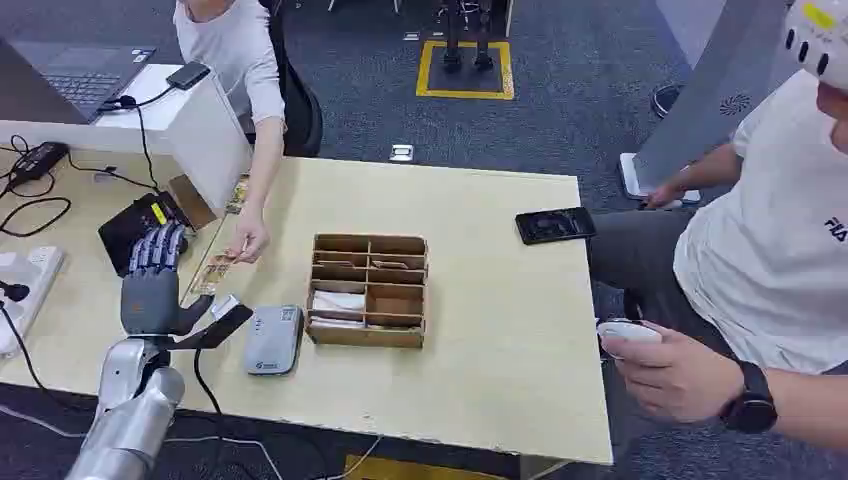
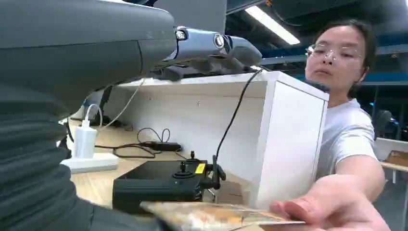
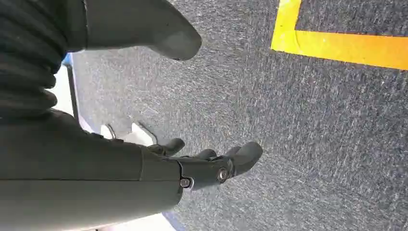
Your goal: Pass the card to the sensor for recognition and then transmit it.
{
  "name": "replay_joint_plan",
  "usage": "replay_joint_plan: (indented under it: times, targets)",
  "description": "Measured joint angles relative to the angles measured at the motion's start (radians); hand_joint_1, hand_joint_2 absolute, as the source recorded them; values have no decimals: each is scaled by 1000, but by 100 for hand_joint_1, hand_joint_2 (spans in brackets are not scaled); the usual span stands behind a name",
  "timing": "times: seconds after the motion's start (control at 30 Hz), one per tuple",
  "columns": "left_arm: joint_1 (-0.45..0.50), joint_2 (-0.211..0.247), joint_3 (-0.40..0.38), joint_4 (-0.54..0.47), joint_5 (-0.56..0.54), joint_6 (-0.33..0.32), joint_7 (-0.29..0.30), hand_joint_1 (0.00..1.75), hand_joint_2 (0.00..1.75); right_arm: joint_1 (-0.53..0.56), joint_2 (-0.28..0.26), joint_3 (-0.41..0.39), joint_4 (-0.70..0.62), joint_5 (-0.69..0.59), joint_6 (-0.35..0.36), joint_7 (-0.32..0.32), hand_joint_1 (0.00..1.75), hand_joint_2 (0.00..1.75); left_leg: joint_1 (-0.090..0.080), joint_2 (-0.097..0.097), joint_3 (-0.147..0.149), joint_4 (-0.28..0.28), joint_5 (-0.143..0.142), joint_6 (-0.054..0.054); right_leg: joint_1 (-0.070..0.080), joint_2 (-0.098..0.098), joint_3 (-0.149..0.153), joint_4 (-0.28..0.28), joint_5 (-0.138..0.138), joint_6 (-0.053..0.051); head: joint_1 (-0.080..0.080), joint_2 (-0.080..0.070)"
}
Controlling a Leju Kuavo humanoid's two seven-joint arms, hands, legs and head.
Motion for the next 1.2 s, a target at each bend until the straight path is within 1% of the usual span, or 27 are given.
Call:
replay_joint_plan:
  times: [0.27,0.5,0.57,0.67,0.73,0.8,0.83,0.87,0.97,1.07,1.13,1.2]
  targets:
    - [-1,1,0,8,74,-4,-13,175,175,0,0,-5,0,6,1,-3,0,175,0,0,0,0,0,0,0,0,0,0,0,0,0,0]
    - [-1,2,0,8,111,-7,-16,175,175,0,0,-8,0,16,1,-3,0,175,0,0,0,0,0,0,0,0,0,0,0,0,0,0]
    - [-1,2,0,8,141,-16,-34,175,175,0,0,-10,0,19,0,-3,0,175,0,0,0,0,0,0,0,0,0,0,0,0,0,0]
    - [10,0,0,-9,253,-60,-84,175,175,0,0,-17,0,26,1,-5,0,175,0,0,0,0,0,0,0,0,0,0,0,0,0,0]
    - [15,-2,0,-28,316,-111,-90,175,175,0,0,-23,0,37,1,-5,0,175,0,0,0,0,0,0,0,0,0,0,0,0,0,0]
    - [15,-6,1,-50,396,-192,-80,175,175,0,0,-31,0,37,2,-5,0,175,0,0,0,0,0,0,0,0,0,0,0,0,0,0]
    - [15,-11,2,-63,445,-249,-68,175,175,0,0,-35,0,42,2,-5,0,175,0,0,0,0,0,0,0,0,0,0,0,0,0,0]
    - [15,-15,5,-73,478,-293,-58,175,175,0,0,-40,0,46,2,-5,0,175,0,0,0,0,0,0,0,0,0,0,0,0,0,0]
    - [15,-31,6,-103,544,-392,-23,175,175,0,0,-54,0,52,1,-5,0,175,0,0,0,0,0,0,0,0,0,0,0,0,0,0]
    - [31,-52,6,-155,608,-505,29,175,175,1,2,-69,0,48,-2,-5,0,175,-1,0,0,0,0,0,0,0,0,0,0,0,0,0]
    - [48,-66,6,-186,636,-545,56,175,175,1,3,-78,0,48,-2,-5,0,175,-1,0,0,0,0,0,0,0,0,0,0,0,0,0]
    - [70,-75,-2,-218,648,-571,76,175,175,3,5,-86,0,48,-2,-5,0,175,-1,0,0,0,0,0,0,0,0,0,0,0,0,0]
